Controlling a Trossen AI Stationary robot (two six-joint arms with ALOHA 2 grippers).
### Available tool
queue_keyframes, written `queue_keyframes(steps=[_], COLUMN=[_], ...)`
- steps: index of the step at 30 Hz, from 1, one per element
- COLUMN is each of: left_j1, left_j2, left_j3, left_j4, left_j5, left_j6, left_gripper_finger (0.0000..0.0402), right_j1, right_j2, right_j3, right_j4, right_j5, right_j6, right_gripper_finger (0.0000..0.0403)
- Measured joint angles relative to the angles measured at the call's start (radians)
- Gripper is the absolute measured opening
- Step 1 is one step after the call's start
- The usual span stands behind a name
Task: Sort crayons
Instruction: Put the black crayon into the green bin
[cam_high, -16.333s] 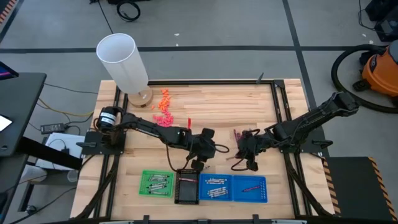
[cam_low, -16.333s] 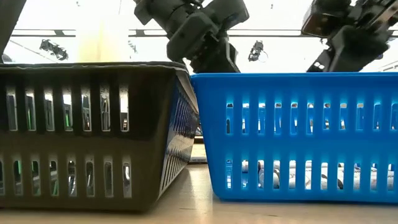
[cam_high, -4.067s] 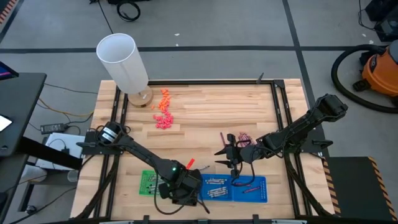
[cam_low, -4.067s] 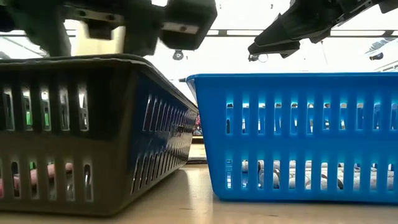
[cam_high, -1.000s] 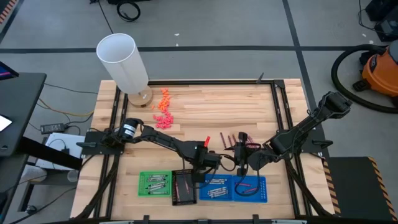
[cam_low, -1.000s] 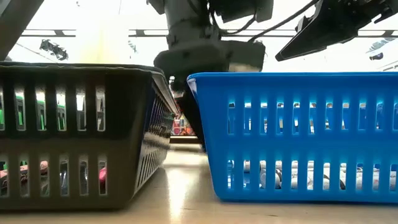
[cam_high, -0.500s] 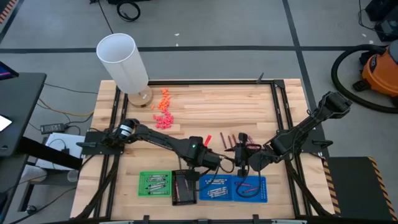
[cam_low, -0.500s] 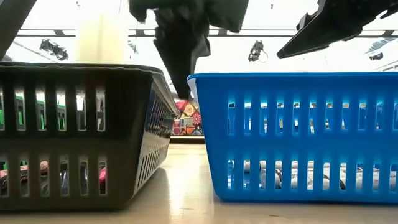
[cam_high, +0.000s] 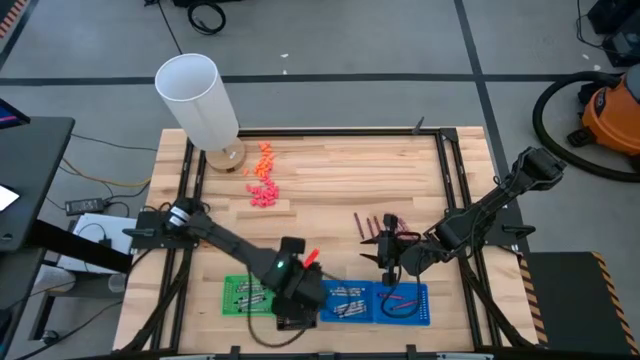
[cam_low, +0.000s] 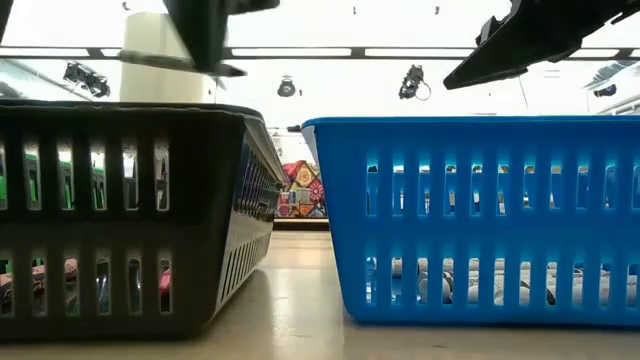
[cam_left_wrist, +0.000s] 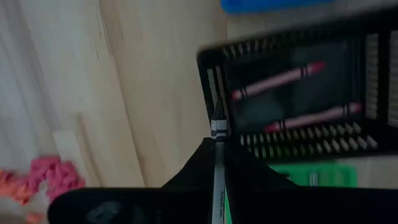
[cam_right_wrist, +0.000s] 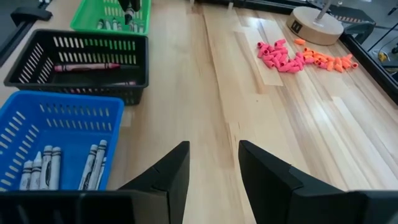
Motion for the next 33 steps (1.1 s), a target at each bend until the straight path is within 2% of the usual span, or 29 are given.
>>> queue_keyframes(steps=[8, 16, 22, 33], left_j1=[-0.106, -0.206, -0.217, -0.186], left_j2=[-0.012, -0.016, -0.084, -0.327], left_j3=[-0.001, -0.025, -0.219, -0.689], left_j4=[-0.111, -0.114, -0.059, 0.423], left_j5=[-0.086, -0.152, -0.133, 0.088], left_j6=[-0.129, -0.165, -0.227, -0.371], left_gripper_finger=[0.0018, 0.0018, 0.0018, 0.0018], right_j1=[0.000, 0.000, 0.000, -0.001], right_j2=[0.000, 0.000, 0.000, 0.000], right_j3=[0.000, 0.000, 0.000, 0.000], right_j4=[0.023, 0.031, 0.039, 0.051], right_j5=[0.000, -0.001, -0.003, -0.003], right_j6=[-0.002, -0.002, -0.003, -0.021], right_gripper_finger=[0.0148, 0.0148, 0.0148, 0.0148])
